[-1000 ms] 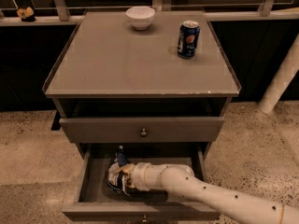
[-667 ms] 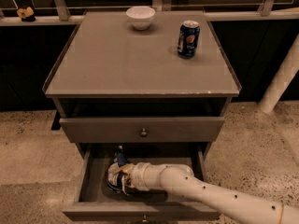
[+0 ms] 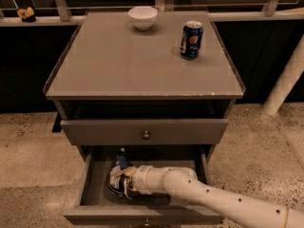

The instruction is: Place blue chip bag into middle drawer

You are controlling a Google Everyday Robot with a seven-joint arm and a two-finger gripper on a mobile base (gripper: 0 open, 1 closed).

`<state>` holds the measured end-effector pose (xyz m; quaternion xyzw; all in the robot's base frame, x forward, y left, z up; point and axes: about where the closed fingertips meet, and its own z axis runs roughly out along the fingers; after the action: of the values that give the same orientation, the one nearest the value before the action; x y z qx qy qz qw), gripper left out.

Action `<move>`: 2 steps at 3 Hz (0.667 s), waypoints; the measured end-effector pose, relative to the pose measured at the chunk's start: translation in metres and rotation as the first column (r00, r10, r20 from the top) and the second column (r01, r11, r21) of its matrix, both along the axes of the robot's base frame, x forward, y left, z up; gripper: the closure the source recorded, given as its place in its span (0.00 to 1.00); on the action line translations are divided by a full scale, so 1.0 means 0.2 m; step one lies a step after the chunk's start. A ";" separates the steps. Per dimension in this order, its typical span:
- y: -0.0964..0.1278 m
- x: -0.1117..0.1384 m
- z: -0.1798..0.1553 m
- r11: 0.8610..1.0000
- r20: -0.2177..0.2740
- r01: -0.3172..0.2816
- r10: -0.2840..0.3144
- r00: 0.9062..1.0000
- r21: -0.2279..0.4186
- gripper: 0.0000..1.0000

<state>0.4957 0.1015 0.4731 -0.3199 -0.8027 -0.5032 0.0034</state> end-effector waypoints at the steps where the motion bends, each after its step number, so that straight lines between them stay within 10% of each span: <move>1: 0.00 0.00 0.00 1.000 0.000 0.000 0.000 1.000 0.000 0.35; 2: 0.00 0.00 0.00 1.000 0.000 0.000 0.000 1.000 0.000 0.12</move>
Offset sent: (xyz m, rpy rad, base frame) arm 0.0000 0.0000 0.0000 0.0000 0.0000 0.0000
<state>0.4957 0.1015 0.4731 -0.3199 -0.8027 -0.5033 0.0034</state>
